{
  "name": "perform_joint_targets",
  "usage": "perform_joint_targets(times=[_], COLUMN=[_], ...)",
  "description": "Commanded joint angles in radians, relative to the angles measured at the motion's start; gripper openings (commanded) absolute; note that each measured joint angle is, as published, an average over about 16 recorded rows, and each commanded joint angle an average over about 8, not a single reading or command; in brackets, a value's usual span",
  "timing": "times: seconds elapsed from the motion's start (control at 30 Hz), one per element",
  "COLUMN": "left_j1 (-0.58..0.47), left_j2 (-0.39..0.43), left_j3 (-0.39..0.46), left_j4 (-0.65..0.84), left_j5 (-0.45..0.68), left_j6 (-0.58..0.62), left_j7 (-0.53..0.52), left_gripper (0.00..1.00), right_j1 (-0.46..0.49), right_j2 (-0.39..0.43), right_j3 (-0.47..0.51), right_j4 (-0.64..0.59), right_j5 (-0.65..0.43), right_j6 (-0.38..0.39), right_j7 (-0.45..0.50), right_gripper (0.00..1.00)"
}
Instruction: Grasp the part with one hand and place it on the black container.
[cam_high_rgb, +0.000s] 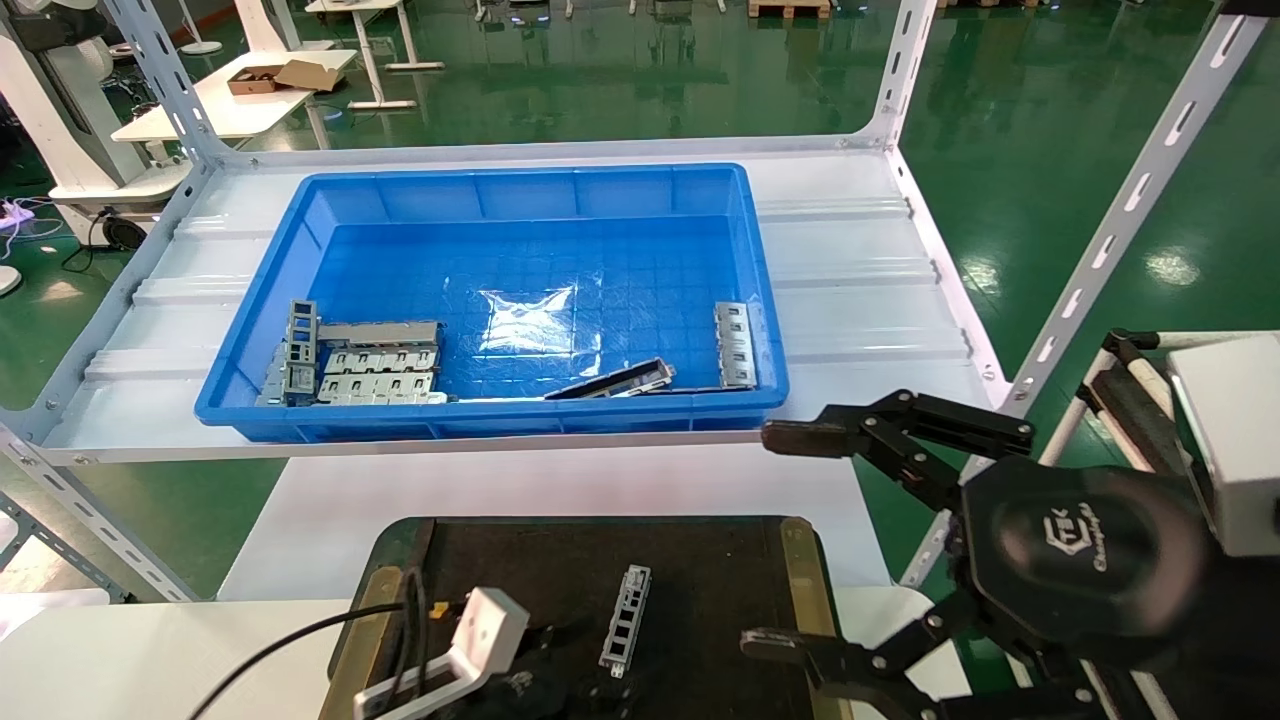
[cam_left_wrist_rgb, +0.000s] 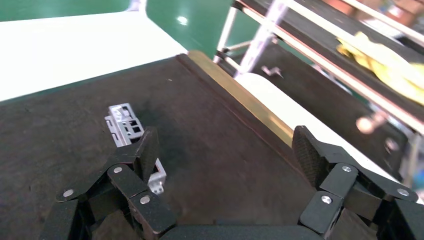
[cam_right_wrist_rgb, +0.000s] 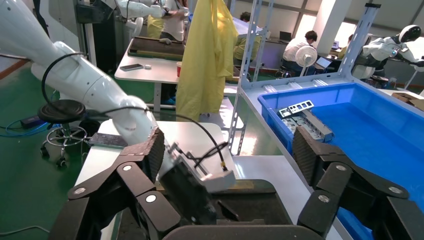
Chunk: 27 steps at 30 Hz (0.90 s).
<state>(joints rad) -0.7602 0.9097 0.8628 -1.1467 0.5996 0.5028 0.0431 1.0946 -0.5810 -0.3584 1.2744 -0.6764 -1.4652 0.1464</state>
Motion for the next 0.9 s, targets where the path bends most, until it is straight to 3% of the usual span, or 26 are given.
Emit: perform_joint_targets(times=[0.03, 0.5, 0.9], left_j1=[-0.009, -0.088, -0.119], left_j2=[-0.031, -0.163, -0.183], left_j3=[-0.003, -0.033, -0.056], left_j4=[0.017, 0.122, 0.188], left_j5=[0.001, -0.004, -0.030], left_j6=[0.076, 0.459, 0.551], left_j7=[0.012, 0.123, 0.149], left_gripper=[1.00, 1.00, 1.00], right_j1=[0.000, 0.000, 0.000], right_j2=[0.000, 0.000, 0.000], right_j3=[0.000, 0.000, 0.000], right_j4=[0.000, 0.000, 0.000], right_j5=[0.000, 0.000, 0.000], right_j6=[0.000, 0.000, 0.000], right_j7=[0.000, 0.000, 0.000], right_gripper=[1.00, 1.00, 1.00])
